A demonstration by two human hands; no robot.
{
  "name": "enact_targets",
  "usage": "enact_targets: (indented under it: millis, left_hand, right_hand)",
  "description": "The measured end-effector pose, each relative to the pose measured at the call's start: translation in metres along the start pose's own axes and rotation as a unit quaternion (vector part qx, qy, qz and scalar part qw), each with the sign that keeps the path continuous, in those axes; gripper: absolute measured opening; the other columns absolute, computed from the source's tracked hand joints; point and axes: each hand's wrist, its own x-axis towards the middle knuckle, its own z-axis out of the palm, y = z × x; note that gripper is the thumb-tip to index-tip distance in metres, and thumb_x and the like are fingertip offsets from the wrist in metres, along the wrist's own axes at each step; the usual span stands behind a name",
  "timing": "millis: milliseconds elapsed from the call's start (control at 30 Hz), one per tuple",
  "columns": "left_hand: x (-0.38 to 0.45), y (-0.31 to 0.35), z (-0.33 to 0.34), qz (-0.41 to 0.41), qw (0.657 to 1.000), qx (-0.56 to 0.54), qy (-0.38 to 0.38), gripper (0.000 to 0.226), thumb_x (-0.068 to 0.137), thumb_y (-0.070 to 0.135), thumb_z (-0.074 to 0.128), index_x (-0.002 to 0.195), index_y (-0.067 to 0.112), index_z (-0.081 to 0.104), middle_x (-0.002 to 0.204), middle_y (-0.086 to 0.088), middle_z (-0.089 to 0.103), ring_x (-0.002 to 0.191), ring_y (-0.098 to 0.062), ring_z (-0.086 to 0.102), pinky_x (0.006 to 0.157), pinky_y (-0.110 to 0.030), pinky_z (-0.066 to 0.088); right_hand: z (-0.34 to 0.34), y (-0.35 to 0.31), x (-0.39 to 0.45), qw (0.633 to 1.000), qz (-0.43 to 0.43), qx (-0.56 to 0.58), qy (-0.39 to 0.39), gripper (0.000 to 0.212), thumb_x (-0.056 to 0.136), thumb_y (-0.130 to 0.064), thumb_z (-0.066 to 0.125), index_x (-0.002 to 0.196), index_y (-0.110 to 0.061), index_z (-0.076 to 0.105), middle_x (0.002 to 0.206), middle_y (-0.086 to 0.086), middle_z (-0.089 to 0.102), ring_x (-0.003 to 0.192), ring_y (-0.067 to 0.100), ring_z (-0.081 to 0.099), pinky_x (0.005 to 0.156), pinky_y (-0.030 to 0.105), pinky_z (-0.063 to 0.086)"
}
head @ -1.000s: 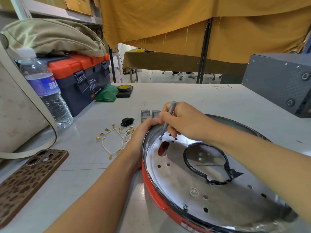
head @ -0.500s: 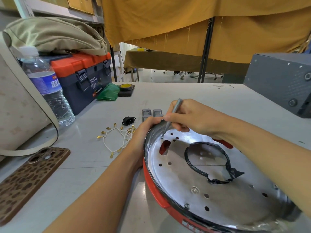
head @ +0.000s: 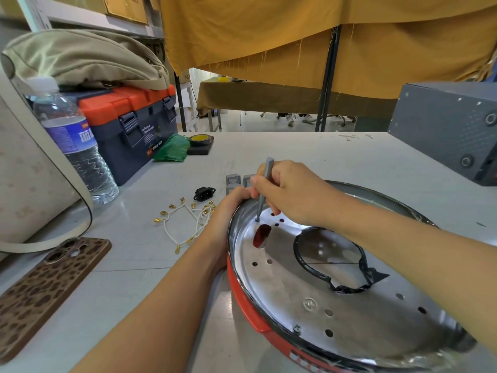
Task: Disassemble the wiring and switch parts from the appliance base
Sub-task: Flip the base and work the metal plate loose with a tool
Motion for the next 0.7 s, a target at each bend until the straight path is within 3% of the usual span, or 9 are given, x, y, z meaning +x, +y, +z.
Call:
enact_targets:
  millis: [67,133,200,267,333,400,567,700]
  left_hand:
    - [-0.002,-0.002,0.001,0.01,0.999,-0.049,-0.021,0.035,0.098,0.006,0.03,0.072,0.01,0.053,0.045,0.009,0.061,0.047,0.004,0.058,0.047,-0.007,0.045]
    - [0.003,0.003,0.0,-0.025,0.999,-0.03,-0.005,0.035,0.099,0.007,0.03,0.071,0.013,0.051,0.04,0.01,0.058,0.048,-0.002,0.059,0.043,-0.009,0.044]
    - [0.003,0.005,-0.002,-0.035,0.999,-0.016,-0.003,0.033,0.099,0.008,0.033,0.071,0.016,0.048,0.036,0.01,0.055,0.043,-0.003,0.057,0.039,-0.011,0.043]
    - [0.001,0.009,0.003,-0.023,0.999,-0.027,-0.011,0.033,0.097,0.006,0.035,0.071,0.012,0.055,0.044,0.006,0.06,0.044,-0.001,0.058,0.046,-0.012,0.046]
    - [-0.003,0.009,0.003,-0.021,0.999,-0.032,-0.038,0.034,0.096,0.004,0.034,0.071,0.01,0.056,0.043,0.003,0.06,0.041,0.0,0.057,0.046,-0.011,0.046]
    - [0.0,0.013,0.0,-0.028,0.998,-0.041,-0.046,0.033,0.098,0.004,0.033,0.071,0.011,0.051,0.036,0.004,0.055,0.036,0.002,0.053,0.042,-0.009,0.043]
    - [-0.01,-0.001,-0.001,-0.03,0.986,-0.144,-0.073,0.031,0.093,0.015,0.037,0.081,0.004,0.063,0.071,-0.009,0.065,0.066,-0.013,0.061,0.068,-0.023,0.049]
    - [-0.002,0.001,-0.003,-0.023,0.995,-0.098,-0.026,0.037,0.094,0.014,0.04,0.068,0.006,0.064,0.059,-0.005,0.066,0.057,-0.009,0.063,0.052,-0.013,0.05]
  right_hand:
    - [-0.001,-0.003,-0.001,0.999,-0.02,-0.03,-0.007,0.038,0.1,-0.024,0.042,0.086,0.003,0.064,0.062,0.008,0.055,0.057,0.018,0.052,0.066,0.033,0.045]
    - [-0.002,-0.004,-0.002,0.999,-0.029,-0.039,-0.015,0.039,0.1,-0.024,0.041,0.089,0.007,0.062,0.069,0.019,0.055,0.064,0.029,0.051,0.066,0.037,0.043]
    - [-0.005,-0.004,-0.002,0.998,-0.025,-0.048,-0.031,0.039,0.1,-0.025,0.04,0.09,0.007,0.06,0.067,0.015,0.053,0.061,0.024,0.047,0.061,0.035,0.04]
    - [-0.008,-0.002,-0.002,0.997,-0.004,-0.046,-0.056,0.037,0.1,-0.026,0.04,0.089,0.004,0.059,0.064,0.008,0.053,0.06,0.017,0.048,0.06,0.03,0.041]
    - [-0.012,0.002,0.0,0.996,0.022,-0.007,-0.083,0.031,0.1,-0.025,0.042,0.085,-0.005,0.059,0.062,0.0,0.052,0.06,0.009,0.049,0.065,0.024,0.042]
    - [-0.015,0.004,0.0,0.994,0.037,0.032,-0.1,0.028,0.101,-0.024,0.041,0.08,-0.015,0.057,0.062,-0.002,0.05,0.058,0.004,0.046,0.061,0.015,0.042]
    - [-0.015,0.012,-0.001,0.986,0.047,0.128,-0.094,0.024,0.1,-0.017,0.045,0.081,-0.011,0.058,0.049,-0.004,0.052,0.046,0.008,0.043,0.053,0.021,0.04]
    - [-0.011,0.015,0.0,0.98,0.048,0.185,-0.064,0.025,0.094,-0.024,0.057,0.085,-0.004,0.067,0.054,0.006,0.06,0.049,0.011,0.047,0.047,0.018,0.041]
